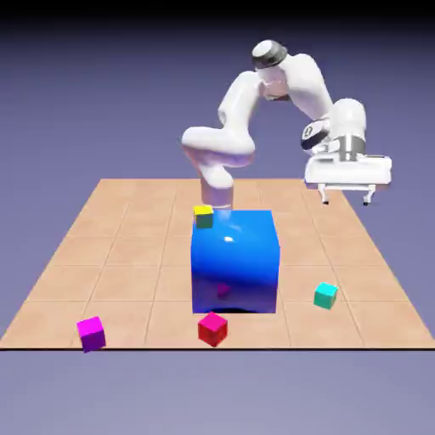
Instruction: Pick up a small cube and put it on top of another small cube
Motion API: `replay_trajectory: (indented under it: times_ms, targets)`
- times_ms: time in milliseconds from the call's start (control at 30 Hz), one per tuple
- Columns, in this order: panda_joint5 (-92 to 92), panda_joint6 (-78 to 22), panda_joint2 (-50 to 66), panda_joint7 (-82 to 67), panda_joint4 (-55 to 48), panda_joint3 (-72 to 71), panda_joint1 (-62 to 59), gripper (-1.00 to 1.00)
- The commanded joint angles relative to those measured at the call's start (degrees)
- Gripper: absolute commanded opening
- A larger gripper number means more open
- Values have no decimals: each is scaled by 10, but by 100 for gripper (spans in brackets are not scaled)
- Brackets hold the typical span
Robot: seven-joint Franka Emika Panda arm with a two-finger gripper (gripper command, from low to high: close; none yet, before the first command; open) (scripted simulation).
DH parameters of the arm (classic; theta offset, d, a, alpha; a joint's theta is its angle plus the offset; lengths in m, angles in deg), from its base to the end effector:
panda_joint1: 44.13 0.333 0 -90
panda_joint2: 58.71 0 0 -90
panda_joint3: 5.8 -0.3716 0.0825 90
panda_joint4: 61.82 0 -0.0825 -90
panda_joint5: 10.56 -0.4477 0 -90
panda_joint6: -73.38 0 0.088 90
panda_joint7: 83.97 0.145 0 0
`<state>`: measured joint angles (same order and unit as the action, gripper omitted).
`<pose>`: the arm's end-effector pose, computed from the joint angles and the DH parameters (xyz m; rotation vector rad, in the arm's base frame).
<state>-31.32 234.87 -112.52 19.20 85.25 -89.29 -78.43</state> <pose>0.3748 0.3612 0.3440 -2.2025 1.3981 -1.1726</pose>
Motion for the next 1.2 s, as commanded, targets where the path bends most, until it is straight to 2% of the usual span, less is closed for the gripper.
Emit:
replay_trajectory:
  times_ms: [0,533,733,767,1000,1167]
  targets:
    - [-5,-3,-5,15,-3,-21,-9,0]
    - [-80,-48,-82,235,-54,-323,-135,0]
    - [-106,32,-121,228,-89,-412,-248,0]
    - [-106,32,-121,228,-89,-412,-248,-100]
    - [-66,-44,-78,231,-52,-319,-127,-100]
    - [-82,-11,-57,113,-59,-311,-166,-100]
